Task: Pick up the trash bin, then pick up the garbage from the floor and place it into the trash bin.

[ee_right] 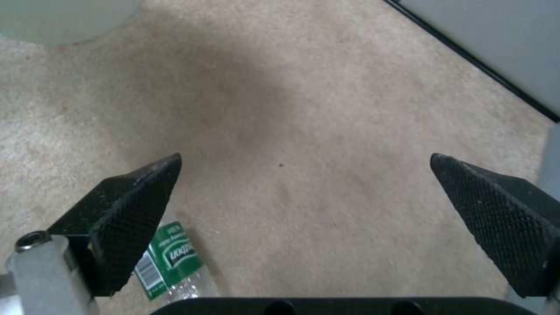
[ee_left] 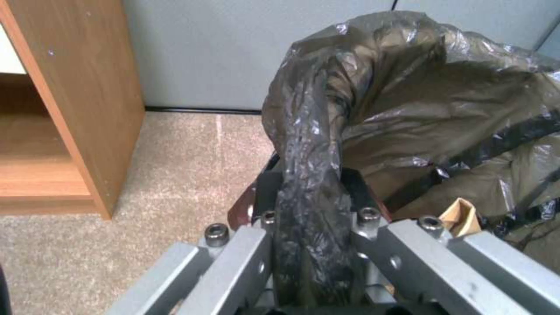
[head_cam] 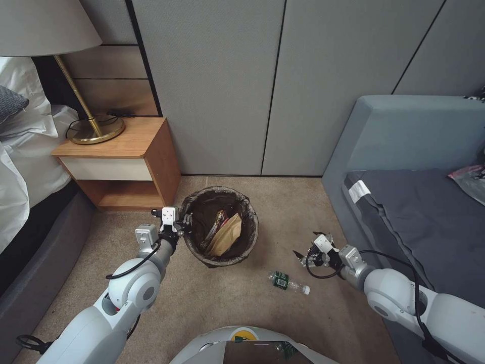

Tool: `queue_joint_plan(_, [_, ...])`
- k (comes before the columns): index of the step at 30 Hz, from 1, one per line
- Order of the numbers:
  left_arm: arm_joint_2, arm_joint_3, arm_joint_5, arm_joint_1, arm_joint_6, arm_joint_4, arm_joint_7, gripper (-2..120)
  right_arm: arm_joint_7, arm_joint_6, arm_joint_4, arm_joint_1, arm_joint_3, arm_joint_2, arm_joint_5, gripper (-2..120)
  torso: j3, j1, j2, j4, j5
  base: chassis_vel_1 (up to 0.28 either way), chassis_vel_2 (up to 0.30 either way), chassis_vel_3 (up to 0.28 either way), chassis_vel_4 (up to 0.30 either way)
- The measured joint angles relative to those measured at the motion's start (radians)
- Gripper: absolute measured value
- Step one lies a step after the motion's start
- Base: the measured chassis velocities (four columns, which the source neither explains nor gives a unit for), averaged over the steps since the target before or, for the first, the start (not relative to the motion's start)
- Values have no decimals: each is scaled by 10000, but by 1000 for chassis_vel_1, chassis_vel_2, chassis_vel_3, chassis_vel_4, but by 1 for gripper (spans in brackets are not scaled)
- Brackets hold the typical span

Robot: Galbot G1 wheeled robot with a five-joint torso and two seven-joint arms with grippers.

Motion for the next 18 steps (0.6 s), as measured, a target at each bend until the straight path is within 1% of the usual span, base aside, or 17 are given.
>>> queue_joint_plan(3, [5, -4, 0, -8, -8, 10, 6, 5, -79, 60, -115, 276, -312, 12, -14, 100, 0, 0, 0, 2, 1, 0, 0, 0, 0])
queue_joint_plan(7, [7, -6, 1, -11, -12, 14, 8, 5, -101, 81, -155, 372, -413, 18, -22, 100, 0, 0, 0, 2, 1, 0, 0, 0, 0])
queue_joint_plan(10, [6, -8, 3, -33, -25, 37, 16, 5, -205, 151, -421, 1032, -1099, 74, -71, 100, 0, 0, 0, 2, -2, 0, 0, 0, 0])
queue_joint_plan(12, [6, -8, 3, -36, -26, 40, 17, 5, -213, 162, -464, 1133, -1205, 86, -77, 100, 0, 0, 0, 2, -2, 0, 0, 0, 0])
queue_joint_plan(13, [-6, -9, 6, -49, -35, 53, 21, 5, -305, 220, -735, 1773, -1871, 211, -128, 100, 0, 0, 0, 3, 0, 0, 0, 0, 0])
queue_joint_plan(16, [-9, -9, 9, -51, -40, 59, 23, 5, -333, 239, -822, 1946, -2041, 260, -149, 100, 0, 0, 0, 2, -1, 0, 0, 0, 0])
queue_joint_plan(18, [-23, -12, 24, -56, -55, 76, 34, 5, -438, 307, -1114, 2402, -2568, 466, -192, 100, 0, 0, 0, 2, 0, 0, 0, 0, 0])
